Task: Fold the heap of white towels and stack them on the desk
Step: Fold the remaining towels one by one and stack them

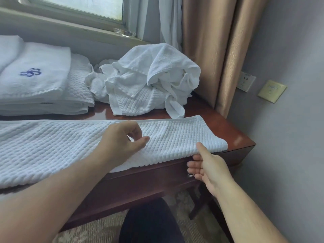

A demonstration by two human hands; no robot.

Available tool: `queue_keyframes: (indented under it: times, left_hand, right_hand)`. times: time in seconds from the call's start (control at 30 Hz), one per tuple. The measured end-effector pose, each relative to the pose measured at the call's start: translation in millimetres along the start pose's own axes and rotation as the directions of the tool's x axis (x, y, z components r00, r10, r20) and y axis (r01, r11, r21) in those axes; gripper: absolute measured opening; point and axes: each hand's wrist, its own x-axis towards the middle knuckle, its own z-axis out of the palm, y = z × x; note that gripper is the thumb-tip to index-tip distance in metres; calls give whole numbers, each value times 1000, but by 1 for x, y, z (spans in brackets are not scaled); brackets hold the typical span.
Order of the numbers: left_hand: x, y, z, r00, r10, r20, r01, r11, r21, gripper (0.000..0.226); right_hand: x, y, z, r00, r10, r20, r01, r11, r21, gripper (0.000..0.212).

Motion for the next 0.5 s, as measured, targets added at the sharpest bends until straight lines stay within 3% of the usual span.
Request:
queue_keyframes:
  times: [0.13,0.33,0.5]
  left_hand:
    - [0,2,-1,1000,26,9,-26,999,-18,29]
    - [-1,4,-5,999,9,32,-8,1000,-21,26]
    - [-1,7,-12,999,-22,33,23,1000,-20,27]
  right_hand:
    - [0,-14,1,999,29,43,-29,1000,-8,52]
    - [11,-31,-11,998,6,65,-13,994,113,26]
    - [27,-52,-14,999,40,9,-40,905,424,28]
